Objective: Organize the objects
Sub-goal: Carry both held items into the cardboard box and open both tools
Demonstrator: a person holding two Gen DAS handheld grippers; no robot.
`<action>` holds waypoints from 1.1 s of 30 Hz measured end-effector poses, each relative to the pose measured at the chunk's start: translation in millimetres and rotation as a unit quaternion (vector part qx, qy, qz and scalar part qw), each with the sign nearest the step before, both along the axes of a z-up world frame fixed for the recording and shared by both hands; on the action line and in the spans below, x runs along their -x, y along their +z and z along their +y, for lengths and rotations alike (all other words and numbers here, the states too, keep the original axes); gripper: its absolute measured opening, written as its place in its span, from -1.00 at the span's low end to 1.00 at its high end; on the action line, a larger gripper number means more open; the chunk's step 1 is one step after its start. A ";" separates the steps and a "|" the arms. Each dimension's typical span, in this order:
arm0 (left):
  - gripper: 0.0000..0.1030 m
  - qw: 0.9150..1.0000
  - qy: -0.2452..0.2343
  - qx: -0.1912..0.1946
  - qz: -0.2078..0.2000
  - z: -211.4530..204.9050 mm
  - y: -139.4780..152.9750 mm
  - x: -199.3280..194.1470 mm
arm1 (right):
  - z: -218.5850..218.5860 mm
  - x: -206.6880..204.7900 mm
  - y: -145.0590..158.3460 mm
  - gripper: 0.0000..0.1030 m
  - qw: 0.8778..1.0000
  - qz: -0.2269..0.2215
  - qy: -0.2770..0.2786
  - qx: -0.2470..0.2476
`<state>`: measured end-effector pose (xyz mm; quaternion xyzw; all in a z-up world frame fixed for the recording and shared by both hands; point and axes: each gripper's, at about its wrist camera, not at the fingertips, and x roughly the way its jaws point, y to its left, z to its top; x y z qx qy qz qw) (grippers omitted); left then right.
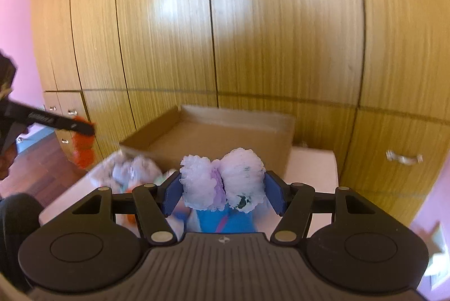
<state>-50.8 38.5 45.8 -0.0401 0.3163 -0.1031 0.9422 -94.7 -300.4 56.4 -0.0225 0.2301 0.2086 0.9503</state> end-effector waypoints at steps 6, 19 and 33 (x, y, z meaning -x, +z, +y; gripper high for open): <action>-0.38 1.000 0.005 0.000 0.015 -12.8 11.2 -102.7 | 26.4 -65.6 21.7 0.15 0.999 -0.021 0.038 0.010; -0.37 0.992 0.038 -0.058 0.108 -6.8 -73.0 -260.0 | 126.6 -241.6 -41.6 0.15 0.983 0.021 0.125 0.134; 0.47 0.995 0.039 -0.034 0.082 14.5 -93.5 -266.0 | 191.3 -300.3 -94.6 0.15 0.962 0.056 0.176 0.199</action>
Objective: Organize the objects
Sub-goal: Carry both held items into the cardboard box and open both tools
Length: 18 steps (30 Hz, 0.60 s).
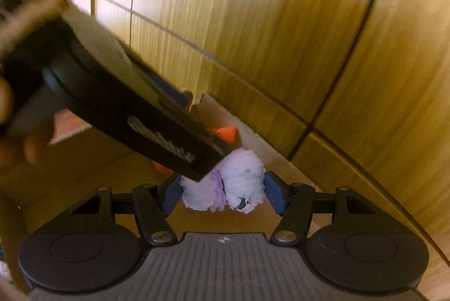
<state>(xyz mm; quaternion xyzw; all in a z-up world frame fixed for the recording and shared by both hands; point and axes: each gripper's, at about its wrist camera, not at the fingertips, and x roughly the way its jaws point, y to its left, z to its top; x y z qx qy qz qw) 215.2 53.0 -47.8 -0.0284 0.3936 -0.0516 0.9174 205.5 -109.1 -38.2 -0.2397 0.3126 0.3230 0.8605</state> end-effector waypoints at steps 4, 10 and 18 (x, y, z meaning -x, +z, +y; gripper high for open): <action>0.61 0.999 0.006 0.039 -0.021 16.3 13.6 20.2 | 7.3 -5.0 -4.1 0.15 1.000 0.009 0.004 0.004; 0.68 0.995 0.005 0.088 -0.056 39.5 29.9 38.1 | 18.5 -17.1 -6.7 0.20 1.000 0.017 0.005 0.016; 0.72 0.996 0.008 0.072 -0.044 63.2 41.0 82.0 | 17.8 -10.7 3.9 0.57 1.000 0.017 -0.022 0.005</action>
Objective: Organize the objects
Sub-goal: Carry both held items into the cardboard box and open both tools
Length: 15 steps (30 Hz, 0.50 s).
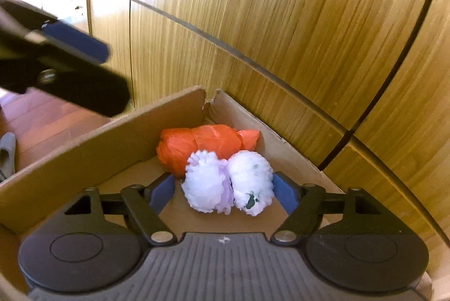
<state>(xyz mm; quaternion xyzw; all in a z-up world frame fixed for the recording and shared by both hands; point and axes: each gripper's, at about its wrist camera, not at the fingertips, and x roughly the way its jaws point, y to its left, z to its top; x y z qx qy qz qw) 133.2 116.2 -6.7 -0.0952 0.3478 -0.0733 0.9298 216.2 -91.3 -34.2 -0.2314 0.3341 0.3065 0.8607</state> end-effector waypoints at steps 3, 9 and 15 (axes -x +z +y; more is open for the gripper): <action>0.84 1.000 0.011 -0.004 -0.003 8.4 4.5 27.8 | -7.9 18.2 17.7 0.65 1.000 -0.011 -0.006 -0.004; 0.93 1.000 0.027 -0.013 0.007 14.1 -6.8 78.7 | -28.1 71.5 59.9 0.82 0.998 -0.047 -0.024 -0.033; 0.97 0.999 0.026 -0.006 0.033 9.2 -26.5 105.8 | -30.8 143.0 90.9 0.98 0.992 -0.084 -0.041 -0.082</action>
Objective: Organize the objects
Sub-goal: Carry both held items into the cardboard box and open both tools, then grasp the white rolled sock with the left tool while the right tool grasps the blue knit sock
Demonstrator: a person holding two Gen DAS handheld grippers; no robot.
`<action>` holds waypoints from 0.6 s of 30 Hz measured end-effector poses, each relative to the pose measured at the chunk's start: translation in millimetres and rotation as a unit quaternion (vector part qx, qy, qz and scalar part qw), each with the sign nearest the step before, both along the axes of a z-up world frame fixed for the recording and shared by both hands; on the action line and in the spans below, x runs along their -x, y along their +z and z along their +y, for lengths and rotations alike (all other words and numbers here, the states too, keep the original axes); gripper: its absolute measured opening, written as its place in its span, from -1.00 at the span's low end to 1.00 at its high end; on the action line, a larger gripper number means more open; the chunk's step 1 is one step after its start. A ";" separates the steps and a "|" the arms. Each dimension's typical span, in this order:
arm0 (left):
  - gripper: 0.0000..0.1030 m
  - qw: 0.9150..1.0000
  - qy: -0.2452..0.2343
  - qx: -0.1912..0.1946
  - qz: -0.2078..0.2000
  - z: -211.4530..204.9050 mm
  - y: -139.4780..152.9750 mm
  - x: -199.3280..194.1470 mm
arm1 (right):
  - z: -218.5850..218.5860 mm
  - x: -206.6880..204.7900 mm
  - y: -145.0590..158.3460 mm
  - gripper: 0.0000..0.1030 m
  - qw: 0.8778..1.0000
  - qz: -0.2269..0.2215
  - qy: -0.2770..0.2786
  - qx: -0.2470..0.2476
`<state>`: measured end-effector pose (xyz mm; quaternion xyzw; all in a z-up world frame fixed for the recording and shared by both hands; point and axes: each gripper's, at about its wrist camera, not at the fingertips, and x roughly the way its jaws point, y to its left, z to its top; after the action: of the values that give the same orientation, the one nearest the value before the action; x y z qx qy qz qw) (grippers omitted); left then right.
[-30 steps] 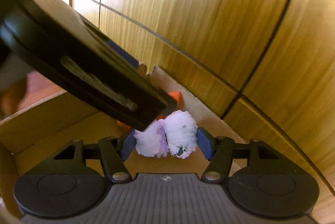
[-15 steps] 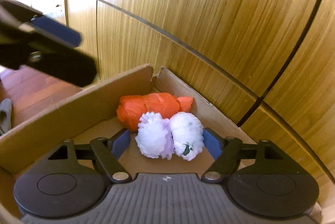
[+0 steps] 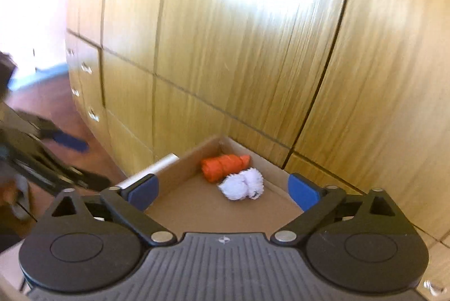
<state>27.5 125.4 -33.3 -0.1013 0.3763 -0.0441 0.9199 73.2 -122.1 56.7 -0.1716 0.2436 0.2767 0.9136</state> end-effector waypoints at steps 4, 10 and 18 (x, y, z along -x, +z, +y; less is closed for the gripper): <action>0.97 1.000 -0.016 -0.012 0.018 -12.5 -12.7 18.7 | -8.1 28.0 -11.9 0.98 0.999 -0.010 -0.043 -0.013; 0.98 0.995 -0.036 -0.085 0.024 -34.2 -24.4 36.3 | -52.3 80.7 -35.0 0.98 0.990 -0.016 -0.130 -0.047; 0.97 0.987 -0.050 -0.149 0.025 -54.2 -41.8 37.4 | -115.2 86.3 -86.5 0.98 0.967 0.044 -0.240 -0.069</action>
<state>-10.0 71.2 -75.1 0.0549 0.4060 -0.0306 0.9117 -13.1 -237.2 -29.8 -0.0323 0.2983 0.0725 0.9512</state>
